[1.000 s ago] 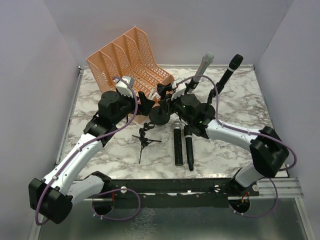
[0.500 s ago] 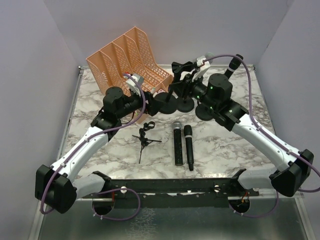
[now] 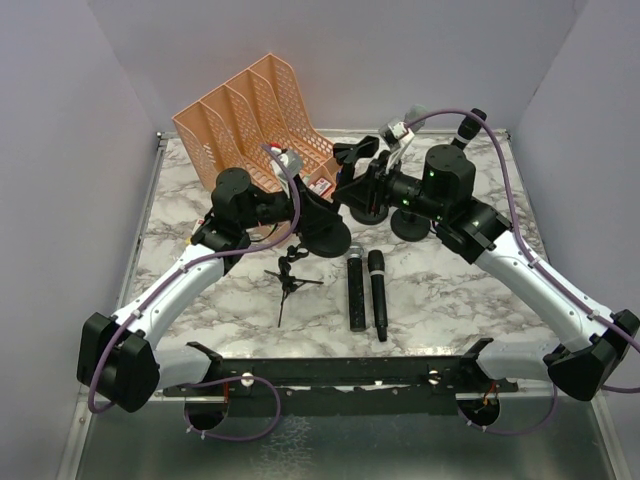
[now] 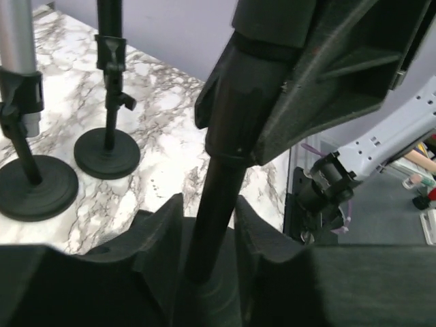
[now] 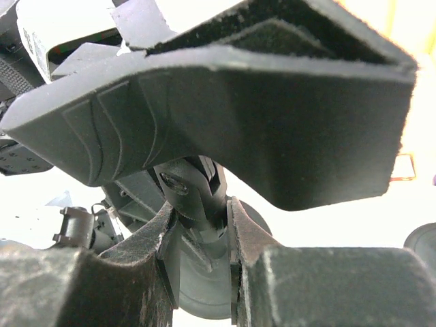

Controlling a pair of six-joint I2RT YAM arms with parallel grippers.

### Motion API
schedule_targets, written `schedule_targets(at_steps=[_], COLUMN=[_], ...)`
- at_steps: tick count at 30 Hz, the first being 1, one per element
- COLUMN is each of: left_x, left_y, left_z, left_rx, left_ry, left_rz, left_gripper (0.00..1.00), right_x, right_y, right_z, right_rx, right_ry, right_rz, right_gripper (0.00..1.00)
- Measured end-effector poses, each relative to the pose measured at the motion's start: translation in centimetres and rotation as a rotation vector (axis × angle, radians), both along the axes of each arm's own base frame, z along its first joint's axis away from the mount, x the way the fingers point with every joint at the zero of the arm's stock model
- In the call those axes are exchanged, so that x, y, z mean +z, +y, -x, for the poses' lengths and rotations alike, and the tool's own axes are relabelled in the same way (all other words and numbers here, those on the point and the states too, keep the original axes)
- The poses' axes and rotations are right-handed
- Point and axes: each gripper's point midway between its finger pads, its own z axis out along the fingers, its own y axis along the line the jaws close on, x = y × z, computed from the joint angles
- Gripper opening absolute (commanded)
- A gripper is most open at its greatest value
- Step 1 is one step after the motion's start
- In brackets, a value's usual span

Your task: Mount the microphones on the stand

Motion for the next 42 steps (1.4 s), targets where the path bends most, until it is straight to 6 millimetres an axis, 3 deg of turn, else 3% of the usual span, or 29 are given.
schedule_targets(at_steps=[3,5,6,10,13,17,26,32,35,40,42], left_x=[0.1,0.2,0.4,1.0,1.1,0.6,0.4,0.6,0.7,0.9,1.1], left_y=[-0.3,-0.5,-0.7,-1.0,-1.1,-1.4,-1.4,-1.5,-1.5,-1.5,-1.5], left_z=[0.9,1.4,1.7,1.9,1.2,-0.5,-3.5,-3.7,-3.6,-3.6,-3.7], left_rx=[-0.048,-0.072,-0.088,-0.1,-0.06,0.039,0.18,0.179,0.177,0.171,0.169], left_ry=[-0.007,-0.016,-0.025,-0.044,-0.03,0.03,0.1,0.104,0.103,0.094,0.084], left_rz=[0.002,0.003,0.004,0.008,0.01,0.015,0.026,0.019,0.015,0.011,0.01], left_gripper=[0.2,0.03,0.0,0.0,0.0,0.0,0.0,0.0,0.0,0.0,0.0], right_x=[0.1,0.1,0.2,0.8,1.3,0.9,-1.9,-1.4,-1.0,-0.2,-0.1], right_y=[0.2,0.3,0.3,0.2,-0.2,-0.9,0.4,0.4,0.2,0.2,0.1], right_z=[0.4,0.5,0.5,0.2,-1.1,-2.9,-5.6,-5.6,-5.6,-5.6,-5.6], right_rx=[0.021,0.028,0.027,0.003,-0.084,-0.21,-0.286,-0.287,-0.287,-0.286,-0.286], right_ry=[0.009,0.017,0.02,0.022,0.038,0.094,0.214,0.207,0.197,0.183,0.182], right_rz=[-0.008,-0.015,-0.021,-0.047,-0.09,-0.13,-0.135,-0.14,-0.142,-0.155,-0.156], right_gripper=[0.03,0.04,0.08,0.49,0.59,0.59,0.34,0.57,0.58,0.48,0.36])
